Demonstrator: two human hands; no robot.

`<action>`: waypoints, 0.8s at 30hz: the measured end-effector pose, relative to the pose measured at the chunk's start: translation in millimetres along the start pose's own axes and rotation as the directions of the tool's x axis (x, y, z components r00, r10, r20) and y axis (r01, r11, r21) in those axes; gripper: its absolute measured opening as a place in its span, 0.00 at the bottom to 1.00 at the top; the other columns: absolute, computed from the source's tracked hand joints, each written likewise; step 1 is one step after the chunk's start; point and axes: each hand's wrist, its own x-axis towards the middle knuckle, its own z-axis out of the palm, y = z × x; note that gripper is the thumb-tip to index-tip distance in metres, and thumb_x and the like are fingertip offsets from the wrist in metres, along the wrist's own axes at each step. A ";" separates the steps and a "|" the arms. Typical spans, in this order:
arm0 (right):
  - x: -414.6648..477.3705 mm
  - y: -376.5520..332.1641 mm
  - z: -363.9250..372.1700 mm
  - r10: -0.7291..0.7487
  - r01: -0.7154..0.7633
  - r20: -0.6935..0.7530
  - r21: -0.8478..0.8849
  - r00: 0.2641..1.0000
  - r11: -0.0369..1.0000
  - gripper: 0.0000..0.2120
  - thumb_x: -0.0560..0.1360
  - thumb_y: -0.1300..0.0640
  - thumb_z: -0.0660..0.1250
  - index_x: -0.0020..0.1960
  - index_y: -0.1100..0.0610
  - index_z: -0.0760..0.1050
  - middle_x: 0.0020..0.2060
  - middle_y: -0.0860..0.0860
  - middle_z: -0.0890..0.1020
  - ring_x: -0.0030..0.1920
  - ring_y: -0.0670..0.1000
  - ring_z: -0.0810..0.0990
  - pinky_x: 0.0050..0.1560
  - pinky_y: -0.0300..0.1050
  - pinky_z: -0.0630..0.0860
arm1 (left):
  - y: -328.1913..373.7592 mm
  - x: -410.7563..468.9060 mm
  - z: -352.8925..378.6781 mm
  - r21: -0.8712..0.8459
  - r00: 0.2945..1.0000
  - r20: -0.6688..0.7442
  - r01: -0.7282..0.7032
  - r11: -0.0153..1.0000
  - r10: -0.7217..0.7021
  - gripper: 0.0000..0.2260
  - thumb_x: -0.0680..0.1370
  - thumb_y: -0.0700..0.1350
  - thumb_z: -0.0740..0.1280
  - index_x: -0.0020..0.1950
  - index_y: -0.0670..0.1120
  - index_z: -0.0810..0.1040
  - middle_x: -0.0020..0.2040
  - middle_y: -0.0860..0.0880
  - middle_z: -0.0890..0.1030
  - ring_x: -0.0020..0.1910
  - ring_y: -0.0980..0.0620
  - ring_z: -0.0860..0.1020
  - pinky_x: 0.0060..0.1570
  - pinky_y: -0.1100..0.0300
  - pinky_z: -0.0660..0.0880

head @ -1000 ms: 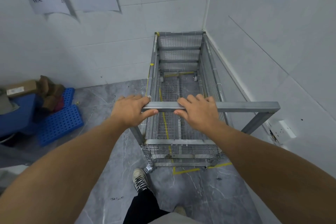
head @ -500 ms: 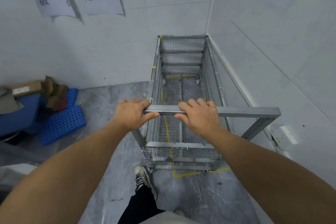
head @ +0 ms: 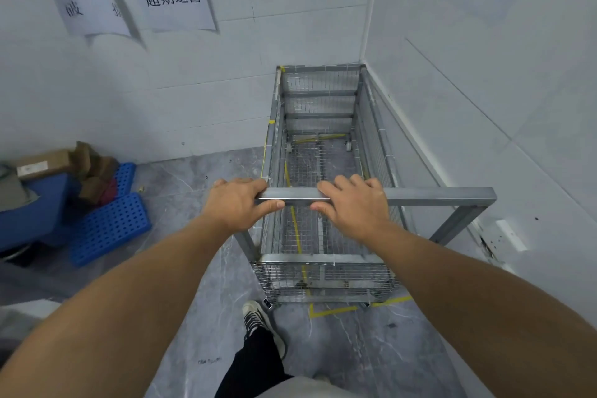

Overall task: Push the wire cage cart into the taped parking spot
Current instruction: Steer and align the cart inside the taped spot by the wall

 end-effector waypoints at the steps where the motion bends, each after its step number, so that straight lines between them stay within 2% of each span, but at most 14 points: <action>1: 0.1 0.1 1.3 0.001 -0.001 -0.004 -0.002 1.000 1.000 0.25 0.76 0.29 0.43 0.56 0.42 0.69 0.47 0.45 0.79 0.47 0.52 0.76 0.46 0.53 0.69 | -0.9 0.4 0.4 -0.001 1.000 0.005 -0.007 1.000 0.007 0.31 0.69 0.77 0.44 0.47 0.54 0.71 0.38 0.55 0.73 0.39 0.50 0.72 0.47 0.50 0.66; 5: 1.0 0.6 3.2 0.007 -0.007 -0.026 -0.003 1.000 1.000 0.23 0.76 0.30 0.45 0.55 0.42 0.69 0.46 0.44 0.79 0.47 0.52 0.76 0.46 0.52 0.68 | -2.4 2.6 -0.6 0.023 0.999 0.017 -0.045 0.999 0.044 0.28 0.70 0.76 0.43 0.46 0.55 0.68 0.38 0.55 0.73 0.38 0.51 0.72 0.43 0.52 0.65; 9: -2.1 -0.6 -1.1 0.013 -0.013 -0.016 0.038 1.000 0.999 0.22 0.76 0.30 0.49 0.56 0.42 0.71 0.48 0.44 0.79 0.49 0.53 0.76 0.48 0.53 0.66 | -4.2 1.2 0.7 0.043 0.997 0.015 -0.073 0.996 0.072 0.27 0.71 0.74 0.44 0.46 0.54 0.69 0.40 0.54 0.75 0.41 0.50 0.74 0.43 0.52 0.65; 12: -4.0 2.3 -4.2 0.002 -0.001 -0.009 0.067 1.000 0.998 0.22 0.76 0.31 0.50 0.58 0.42 0.71 0.49 0.44 0.79 0.50 0.52 0.75 0.49 0.52 0.64 | -8.2 0.9 2.5 0.037 0.995 0.007 -0.102 0.994 0.102 0.29 0.72 0.72 0.45 0.53 0.53 0.73 0.44 0.53 0.77 0.45 0.49 0.75 0.44 0.52 0.64; 15: -7.4 2.8 -6.6 -0.001 0.001 0.002 0.067 1.000 0.998 0.22 0.76 0.32 0.50 0.60 0.42 0.70 0.50 0.44 0.79 0.50 0.52 0.75 0.51 0.52 0.63 | -9.6 -0.1 4.1 0.048 0.989 -0.017 -0.145 0.988 0.146 0.25 0.75 0.70 0.49 0.57 0.54 0.73 0.47 0.54 0.78 0.46 0.50 0.76 0.45 0.53 0.64; 21: -9.1 -3.0 -10.0 0.078 -0.077 -0.013 0.075 0.997 0.994 0.24 0.75 0.31 0.50 0.59 0.43 0.72 0.49 0.44 0.80 0.50 0.52 0.75 0.53 0.53 0.62 | -18.4 2.6 0.5 0.053 0.981 -0.011 -0.191 0.980 0.192 0.21 0.76 0.68 0.53 0.54 0.54 0.73 0.45 0.53 0.77 0.43 0.49 0.77 0.40 0.55 0.65; 24: -15.2 -6.5 -9.1 0.176 -0.170 -0.072 0.082 0.982 0.982 0.23 0.73 0.30 0.55 0.56 0.45 0.75 0.47 0.44 0.80 0.51 0.53 0.74 0.59 0.60 0.63 | -34.1 -0.4 -0.3 0.007 0.973 -0.040 -0.227 0.974 0.227 0.21 0.76 0.67 0.55 0.54 0.53 0.74 0.44 0.53 0.77 0.41 0.49 0.77 0.37 0.56 0.67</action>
